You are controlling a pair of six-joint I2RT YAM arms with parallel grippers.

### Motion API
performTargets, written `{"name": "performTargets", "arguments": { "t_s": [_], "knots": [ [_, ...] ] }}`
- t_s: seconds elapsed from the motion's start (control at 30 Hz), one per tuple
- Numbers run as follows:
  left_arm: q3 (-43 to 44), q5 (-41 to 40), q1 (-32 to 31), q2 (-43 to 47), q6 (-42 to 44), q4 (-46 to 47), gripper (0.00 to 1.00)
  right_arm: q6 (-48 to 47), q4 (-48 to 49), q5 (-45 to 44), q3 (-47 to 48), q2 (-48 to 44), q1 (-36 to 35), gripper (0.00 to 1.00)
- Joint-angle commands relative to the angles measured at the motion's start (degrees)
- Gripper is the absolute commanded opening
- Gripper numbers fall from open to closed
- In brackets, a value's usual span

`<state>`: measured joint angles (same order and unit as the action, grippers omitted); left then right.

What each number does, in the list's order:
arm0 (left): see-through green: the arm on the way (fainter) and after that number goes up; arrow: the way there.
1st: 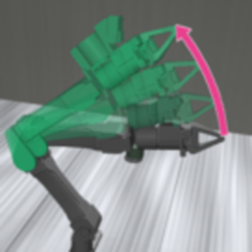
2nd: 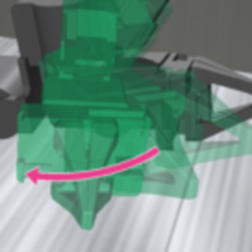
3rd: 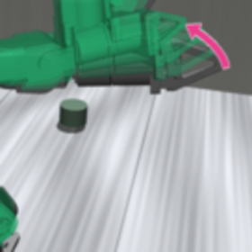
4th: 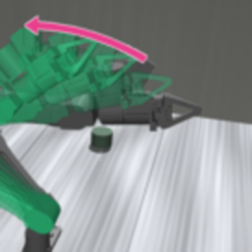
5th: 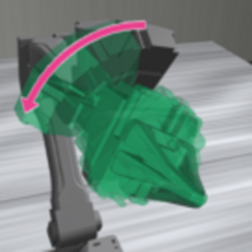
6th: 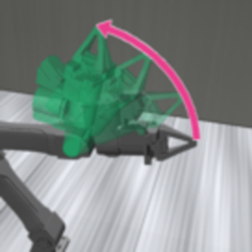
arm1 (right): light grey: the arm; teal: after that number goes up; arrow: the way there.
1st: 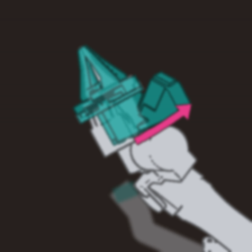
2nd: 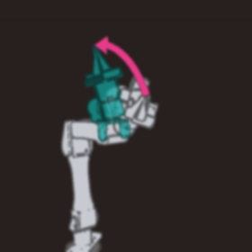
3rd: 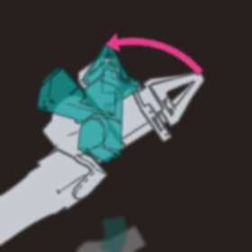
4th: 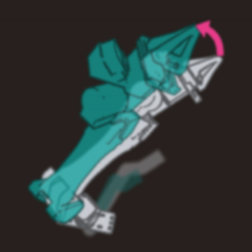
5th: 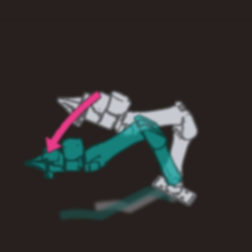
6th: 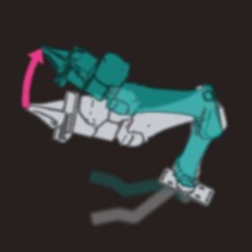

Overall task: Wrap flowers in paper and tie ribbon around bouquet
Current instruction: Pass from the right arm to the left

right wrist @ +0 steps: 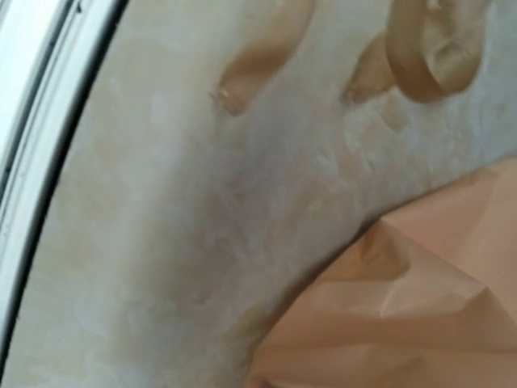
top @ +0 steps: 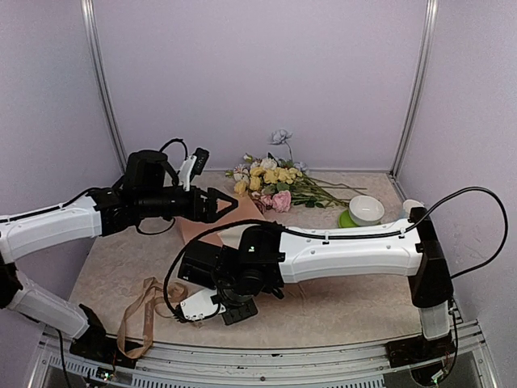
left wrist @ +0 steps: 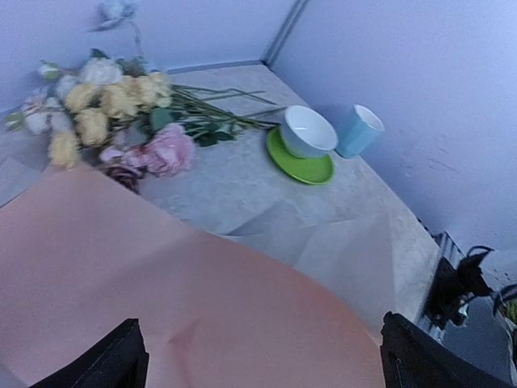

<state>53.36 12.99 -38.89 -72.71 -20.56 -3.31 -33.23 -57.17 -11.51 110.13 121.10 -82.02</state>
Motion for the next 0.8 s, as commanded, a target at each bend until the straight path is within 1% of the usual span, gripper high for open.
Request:
{"name": "performTargets", "arguments": {
  "t_s": [0.0, 0.1, 0.2, 0.27, 0.37, 0.43, 0.47, 0.53, 0.63, 0.7, 0.77],
  "knots": [
    [8.85, 15.17, -3.15, -9.56, 8.14, -2.89, 0.99, -2.34, 0.57, 2.75, 2.03, 1.71, -0.79, 0.0],
    [13.52, 15.72, -5.68, -13.28, 10.6, -7.37, 0.99, -2.23, 0.95, 2.4, 1.67, 1.45, -0.82, 0.0],
    [13.72, 16.31, -7.38, -13.78, 10.71, -8.59, 0.99, -2.32, 1.55, 1.83, 0.79, 1.13, -0.85, 0.0],
    [13.86, 11.95, -7.83, -14.26, 10.65, -12.35, 0.99, -2.67, 2.14, 1.71, 0.47, 0.79, -0.86, 0.0],
    [13.91, 2.05, -7.95, -15.04, 9.62, -19.05, 0.99, -2.96, 2.59, 1.12, 0.08, 0.48, -0.85, 0.0],
    [13.75, -3.2, -8.03, -15.09, 8.38, -22.54, 0.99, -3.06, 3.02, 0.97, -0.27, 0.43, -0.86, 0.0],
    [13.7, -5.24, -8.04, -14.99, 7.81, -23.77, 0.99, -3.07, 3.22, 0.96, -0.43, 0.25, -0.85, 0.0],
    [13.04, -6.34, -8.17, -14.16, 6.67, -24.8, 0.99, -3.27, 3.91, 0.82, -1.06, -0.16, -0.84, 0.0],
    [11.34, -3.6, -8.21, -12.12, 5.24, -22.49, 0.99, -3.67, 5.09, 0.65, -2.11, -0.72, -0.86, 0.0],
    [9.44, 2.45, -8.29, -11.25, 3.99, -18.16, 0.98, -3.87, 5.68, 0.68, -2.48, -0.93, -0.84, 0.0],
    [6.88, 9.21, -8.55, -10.15, 2.16, -13.39, 0.92, -4.03, 6.12, -0.02, -2.82, -1.06, -0.76, 0.0]
  ]
}}
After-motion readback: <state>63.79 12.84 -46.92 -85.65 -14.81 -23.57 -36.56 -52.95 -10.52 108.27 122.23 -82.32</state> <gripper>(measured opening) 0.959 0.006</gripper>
